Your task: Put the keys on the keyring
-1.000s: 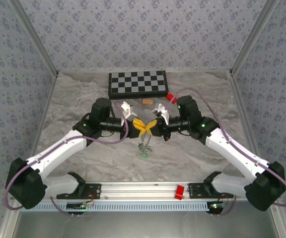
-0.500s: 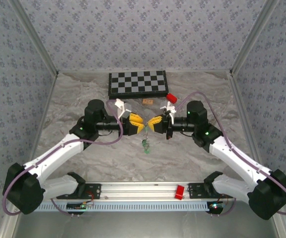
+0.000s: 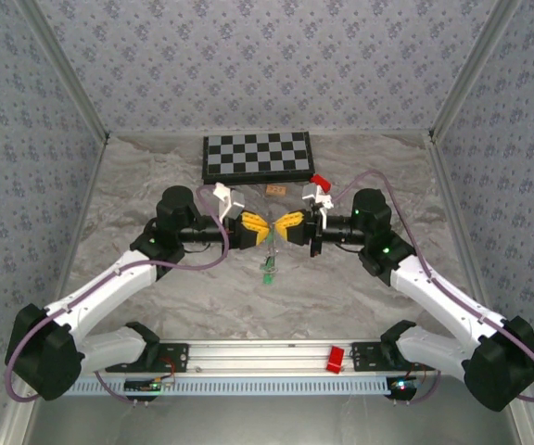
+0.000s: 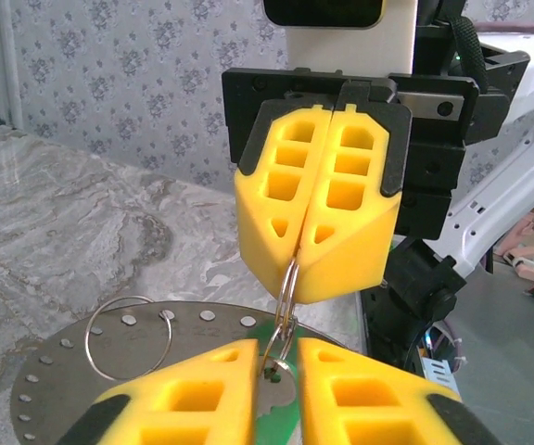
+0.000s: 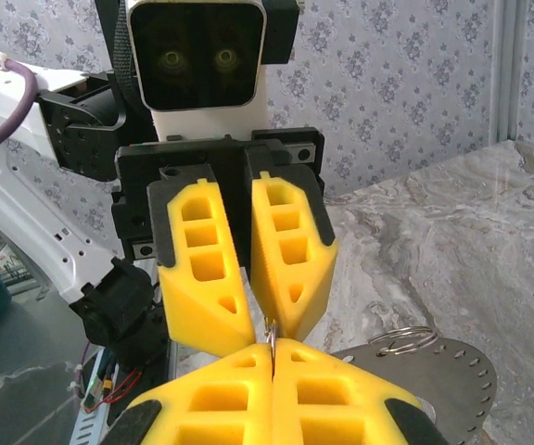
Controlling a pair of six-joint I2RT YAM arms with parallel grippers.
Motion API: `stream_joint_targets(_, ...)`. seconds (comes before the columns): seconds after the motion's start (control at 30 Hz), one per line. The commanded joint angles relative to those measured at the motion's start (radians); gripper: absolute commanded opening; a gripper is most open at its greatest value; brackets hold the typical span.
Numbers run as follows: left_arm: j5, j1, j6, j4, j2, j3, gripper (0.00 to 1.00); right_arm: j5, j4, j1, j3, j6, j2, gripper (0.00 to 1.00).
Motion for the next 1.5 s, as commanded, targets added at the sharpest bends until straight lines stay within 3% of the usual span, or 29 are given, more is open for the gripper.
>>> stream_joint_targets(0.0,0.043,0.004,-0.004,0.029,0.016,-0.001,0.12,-0.007,0.063,-0.006,-0.007,0.022,-0.030,0.00)
stream_joint_targets(0.47,0.055,-0.034,0.020,-0.006,0.078,0.023,0.08,0.002,0.095,-0.007,-0.022,0.040,-0.043,0.00)
stream_joint_targets(0.57,0.056,-0.033,0.020,-0.008,0.075,0.025,0.10,0.003,0.094,-0.008,-0.024,0.039,-0.047,0.00)
stream_joint_targets(0.73,0.023,-0.030,0.030,-0.021,0.024,0.022,0.24,-0.002,0.081,-0.011,-0.027,0.036,-0.044,0.00)
stream_joint_targets(0.97,-0.014,-0.024,0.028,-0.008,-0.041,0.006,0.27,-0.005,0.089,-0.015,-0.032,0.041,-0.039,0.00)
stream_joint_targets(1.47,-0.024,-0.038,-0.026,0.091,0.013,0.017,0.28,-0.018,0.111,-0.010,-0.035,0.063,-0.039,0.00)
